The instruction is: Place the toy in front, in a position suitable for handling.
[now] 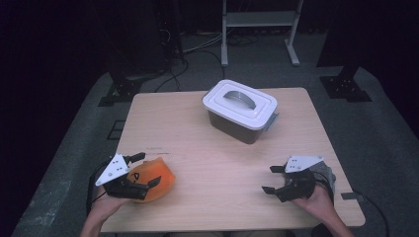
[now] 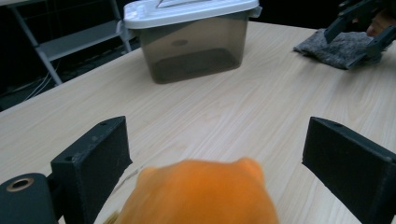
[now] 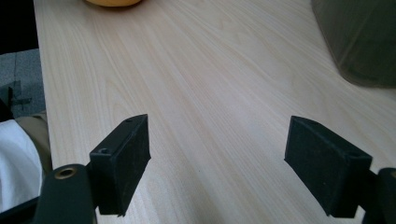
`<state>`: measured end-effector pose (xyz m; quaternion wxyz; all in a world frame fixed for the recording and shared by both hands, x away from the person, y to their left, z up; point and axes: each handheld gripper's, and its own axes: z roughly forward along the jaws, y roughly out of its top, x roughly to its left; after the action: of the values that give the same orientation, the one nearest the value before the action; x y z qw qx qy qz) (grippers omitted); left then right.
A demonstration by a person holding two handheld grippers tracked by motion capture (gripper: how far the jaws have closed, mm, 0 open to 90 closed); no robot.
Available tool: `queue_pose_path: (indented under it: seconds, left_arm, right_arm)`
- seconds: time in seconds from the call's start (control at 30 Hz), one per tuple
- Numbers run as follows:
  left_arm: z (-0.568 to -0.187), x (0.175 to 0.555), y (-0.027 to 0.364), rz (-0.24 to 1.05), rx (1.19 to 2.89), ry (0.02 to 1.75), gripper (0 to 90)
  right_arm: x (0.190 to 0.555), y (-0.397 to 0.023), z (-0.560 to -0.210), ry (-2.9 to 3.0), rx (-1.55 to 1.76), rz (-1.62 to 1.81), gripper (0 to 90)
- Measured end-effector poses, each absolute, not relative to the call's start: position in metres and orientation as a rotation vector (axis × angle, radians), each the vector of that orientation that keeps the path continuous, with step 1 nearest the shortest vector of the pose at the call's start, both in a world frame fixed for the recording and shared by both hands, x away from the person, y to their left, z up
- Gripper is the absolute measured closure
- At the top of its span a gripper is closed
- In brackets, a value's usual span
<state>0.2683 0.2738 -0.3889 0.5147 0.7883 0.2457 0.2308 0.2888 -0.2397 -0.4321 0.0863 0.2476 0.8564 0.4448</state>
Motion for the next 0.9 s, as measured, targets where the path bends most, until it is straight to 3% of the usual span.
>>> queue_pose_path:
  seconds: [0.9]
  left_arm:
    - [-0.432, 0.268, 0.310, 0.457, 1.912, 0.708, 7.1]
  right_arm:
    - [0.290, -0.241, -0.432, 2.551, 0.744, 1.332, 21.2]
